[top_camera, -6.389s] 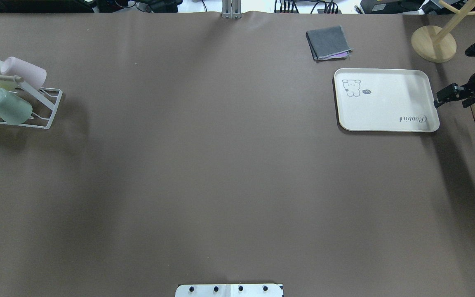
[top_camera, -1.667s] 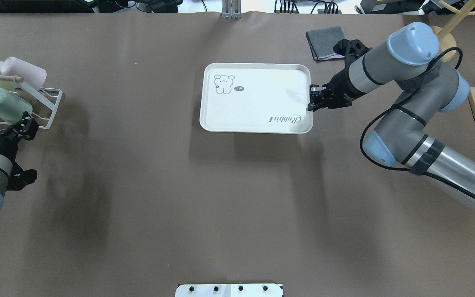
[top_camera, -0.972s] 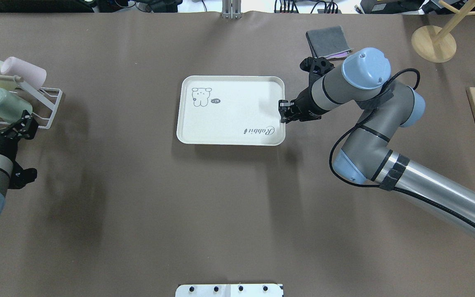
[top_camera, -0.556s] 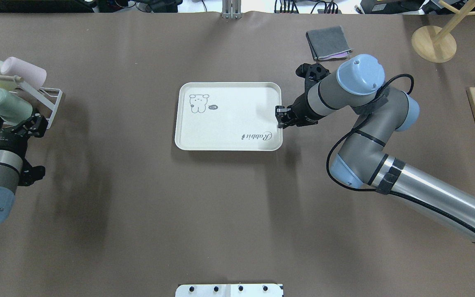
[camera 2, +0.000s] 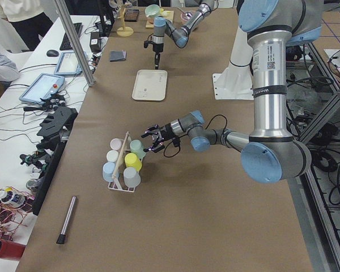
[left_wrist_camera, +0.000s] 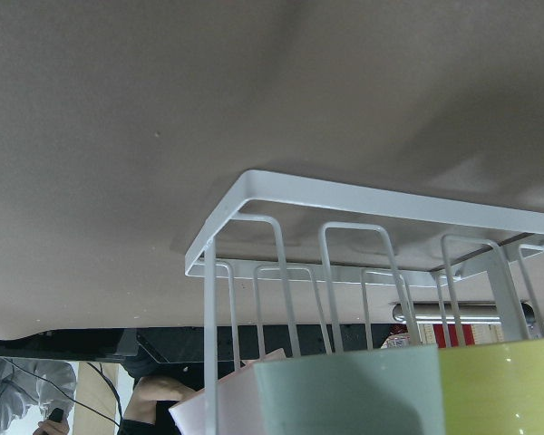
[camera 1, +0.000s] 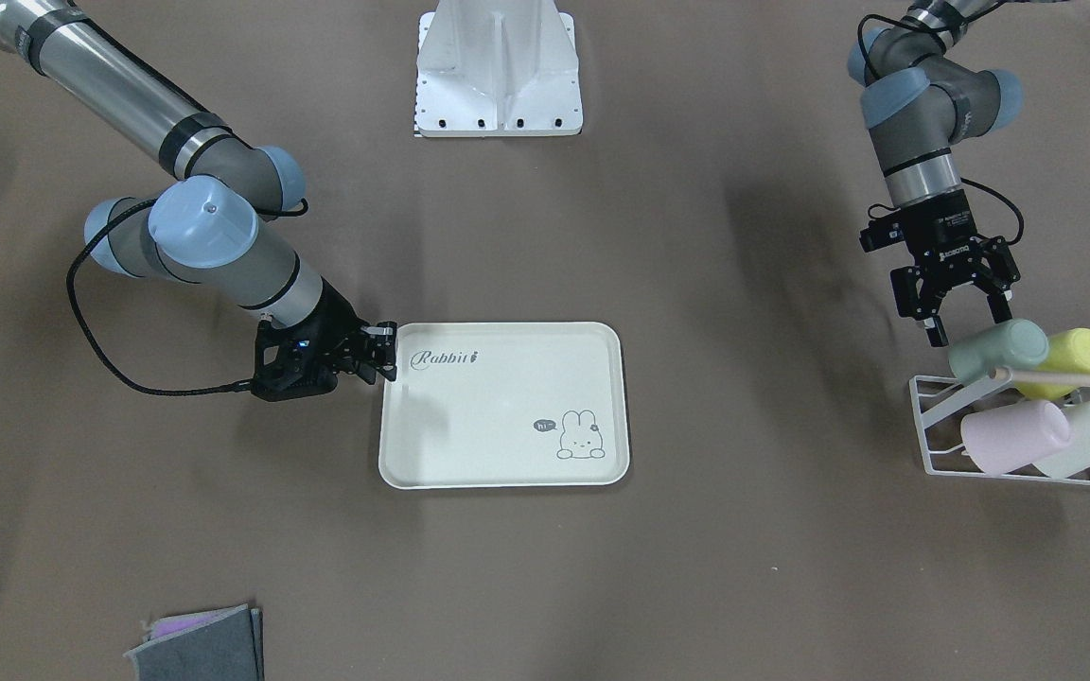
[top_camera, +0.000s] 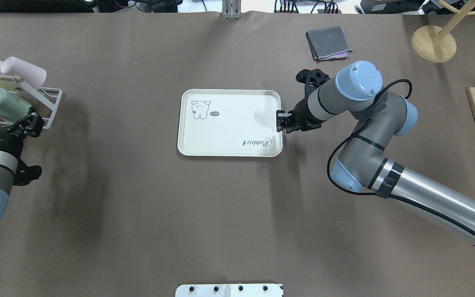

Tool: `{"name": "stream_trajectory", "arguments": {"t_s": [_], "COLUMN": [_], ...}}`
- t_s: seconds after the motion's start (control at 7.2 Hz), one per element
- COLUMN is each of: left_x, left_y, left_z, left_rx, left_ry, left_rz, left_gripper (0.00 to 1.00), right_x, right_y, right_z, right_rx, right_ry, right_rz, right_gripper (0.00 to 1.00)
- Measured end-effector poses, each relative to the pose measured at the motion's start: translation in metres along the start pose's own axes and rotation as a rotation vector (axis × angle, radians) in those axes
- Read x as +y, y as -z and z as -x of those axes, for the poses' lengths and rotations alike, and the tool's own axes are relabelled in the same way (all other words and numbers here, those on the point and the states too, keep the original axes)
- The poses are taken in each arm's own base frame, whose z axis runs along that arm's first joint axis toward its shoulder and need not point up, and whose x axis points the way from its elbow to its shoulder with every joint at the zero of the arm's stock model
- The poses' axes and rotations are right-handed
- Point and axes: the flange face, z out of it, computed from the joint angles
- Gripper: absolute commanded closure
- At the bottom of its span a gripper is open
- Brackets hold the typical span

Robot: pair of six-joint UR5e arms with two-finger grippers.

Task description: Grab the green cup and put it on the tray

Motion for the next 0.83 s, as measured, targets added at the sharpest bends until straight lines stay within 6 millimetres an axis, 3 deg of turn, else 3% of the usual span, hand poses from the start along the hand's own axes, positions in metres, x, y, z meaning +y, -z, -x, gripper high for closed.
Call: {"name": "stream_trajectory", "arguments": {"t_s": [0.28, 0.42, 0.56, 0.83], "left_x": [-0.007, -0.011, -0.012, -0.013], "left_y": [-0.005, -0.008, -0.009, -0.010], "left_z": [-0.019, -0.025, -0.026, -0.022], "left_rx": [-0.009, -0.015, -0.023, -0.032], "left_ry": [0.007, 0.006, 0.000, -0.009], "left_rz": [0.015, 0.017, 0.019, 0.021], "left_gripper": [0.02, 0.02, 0.02, 0.02], "right_x": [-0.012, -0.027, -0.044, -0.051], "right_y": [0.013, 0.034, 0.064, 0.128], "right_z": [-0.001, -0.006, -0.020, -0.033], "right_rx": [-0.004, -0.008, 0.003, 0.099], "right_ry": [-0.003, -0.013, -0.037, -0.038], "right_rz": [-0.035, -0.071, -0.113, -0.154], "right_gripper": [0.00, 0.00, 0.00, 0.00]}}
